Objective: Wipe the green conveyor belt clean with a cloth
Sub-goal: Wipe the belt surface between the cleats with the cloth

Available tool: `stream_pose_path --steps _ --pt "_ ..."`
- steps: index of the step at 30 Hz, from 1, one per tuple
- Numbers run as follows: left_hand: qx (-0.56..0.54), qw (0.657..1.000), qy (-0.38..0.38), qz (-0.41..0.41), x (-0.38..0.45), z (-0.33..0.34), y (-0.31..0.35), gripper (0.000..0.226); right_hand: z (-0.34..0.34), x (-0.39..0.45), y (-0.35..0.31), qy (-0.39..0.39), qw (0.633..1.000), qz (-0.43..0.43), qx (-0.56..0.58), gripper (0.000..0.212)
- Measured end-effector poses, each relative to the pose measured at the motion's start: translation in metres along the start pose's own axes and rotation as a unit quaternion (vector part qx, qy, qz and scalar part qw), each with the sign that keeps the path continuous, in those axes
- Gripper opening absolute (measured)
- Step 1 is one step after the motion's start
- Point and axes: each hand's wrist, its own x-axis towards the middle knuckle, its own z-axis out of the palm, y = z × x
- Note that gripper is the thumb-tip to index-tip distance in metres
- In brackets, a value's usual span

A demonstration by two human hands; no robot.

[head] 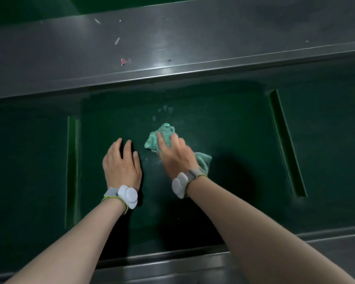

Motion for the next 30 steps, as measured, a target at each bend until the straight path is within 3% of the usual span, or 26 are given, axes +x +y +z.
stream_pose_path --steps 5,7,9,14,19,22,26,30 --pt "-0.023 1.0 0.0 0.01 -0.002 -0.006 -0.002 0.046 -0.013 0.01 0.094 0.075 0.977 0.201 -0.011 0.056" --pt "-0.032 0.999 0.012 0.011 0.002 -0.013 -0.006 0.044 -0.027 0.023 0.119 0.049 0.958 0.28 0.027 0.057" --pt "-0.046 0.999 0.03 0.001 0.008 -0.021 -0.017 0.042 -0.032 0.037 0.12 0.066 0.949 0.307 0.041 0.057" --pt "-0.068 0.997 0.045 -0.015 0.017 -0.041 -0.061 0.039 -0.012 0.085 0.057 0.058 0.967 0.24 0.068 0.052" --pt "-0.048 0.998 0.032 -0.013 0.011 -0.047 -0.092 0.038 0.03 0.051 -0.123 -0.092 0.992 0.013 0.084 0.058" --pt "-0.048 0.998 0.026 -0.014 0.008 -0.054 -0.099 0.039 0.035 0.002 -0.18 -0.105 0.991 -0.06 0.061 0.062" --pt "-0.031 0.999 0.039 -0.01 0.004 -0.066 -0.11 0.041 0.029 0.012 -0.127 -0.036 0.998 -0.047 0.004 0.06" --pt "-0.031 0.994 -0.004 -0.102 -0.002 -0.067 -0.132 0.047 0.005 0.042 -0.009 0.008 0.992 0.124 -0.032 0.06"
